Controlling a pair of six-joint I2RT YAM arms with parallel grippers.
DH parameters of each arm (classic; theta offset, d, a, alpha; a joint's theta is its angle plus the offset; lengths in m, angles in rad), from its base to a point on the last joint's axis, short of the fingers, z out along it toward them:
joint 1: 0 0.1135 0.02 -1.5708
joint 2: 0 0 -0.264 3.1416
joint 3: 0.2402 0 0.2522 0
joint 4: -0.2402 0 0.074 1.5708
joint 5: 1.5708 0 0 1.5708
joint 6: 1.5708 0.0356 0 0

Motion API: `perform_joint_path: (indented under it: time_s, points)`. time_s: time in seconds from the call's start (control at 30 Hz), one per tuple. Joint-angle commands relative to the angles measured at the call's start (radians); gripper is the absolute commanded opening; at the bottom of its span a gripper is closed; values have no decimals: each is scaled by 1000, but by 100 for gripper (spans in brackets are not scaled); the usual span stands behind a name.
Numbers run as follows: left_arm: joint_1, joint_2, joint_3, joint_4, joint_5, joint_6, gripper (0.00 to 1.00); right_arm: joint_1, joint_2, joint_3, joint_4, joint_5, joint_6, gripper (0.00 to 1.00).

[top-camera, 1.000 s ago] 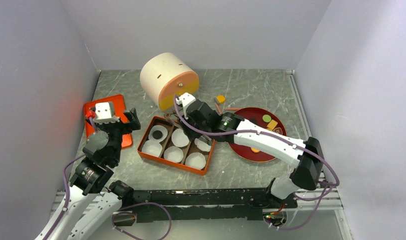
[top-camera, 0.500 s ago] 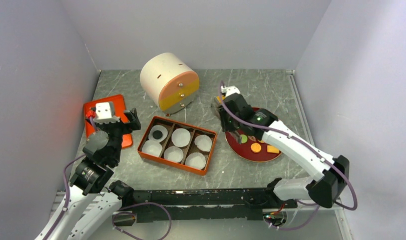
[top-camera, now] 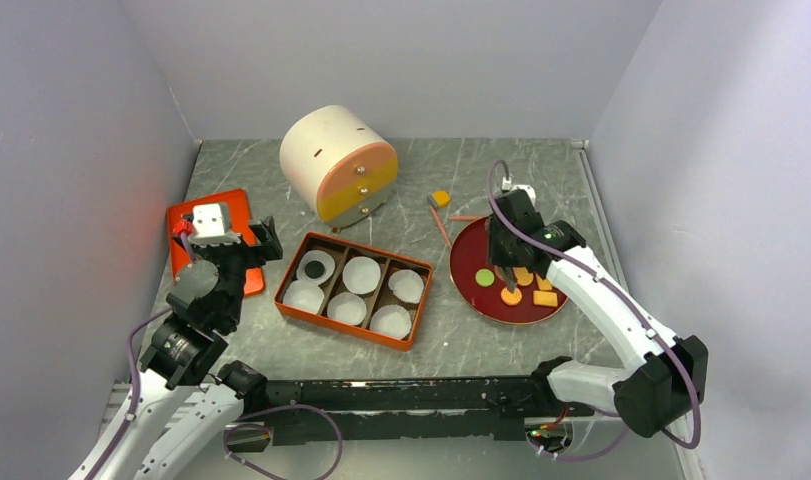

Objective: Pack the cookies

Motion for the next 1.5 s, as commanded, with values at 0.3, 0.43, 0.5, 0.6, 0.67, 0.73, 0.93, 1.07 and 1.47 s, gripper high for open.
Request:
perform_joint_path:
  time_s: [0.3,0.43,0.5,0.6,0.67,0.73,0.93,1.07,1.47]
  points:
    - [5,-14,-2,15,16,-14,96,-219,-11,-88,96,-122,-35,48]
    - [4,-17,-3,17,15,-15,96,-252,16,-98,124,-146,-51,52]
    - [4,-16,-3,17,15,-14,96,-262,30,-102,135,-146,-57,55]
    - [4,-15,-3,17,16,-12,96,-271,47,-107,148,-141,-58,55]
    - [4,-14,-3,17,17,-13,96,-272,57,-109,158,-145,-56,56]
    - [4,-14,-2,17,17,-12,96,-274,67,-113,163,-140,-58,56]
    - [4,-19,-3,18,18,-12,96,-275,101,-127,188,-159,-58,59]
    - [4,-18,-2,15,21,-13,96,-276,122,-138,201,-149,-56,59]
    - [4,-21,-2,17,21,-13,97,-275,97,-131,161,-156,-65,51]
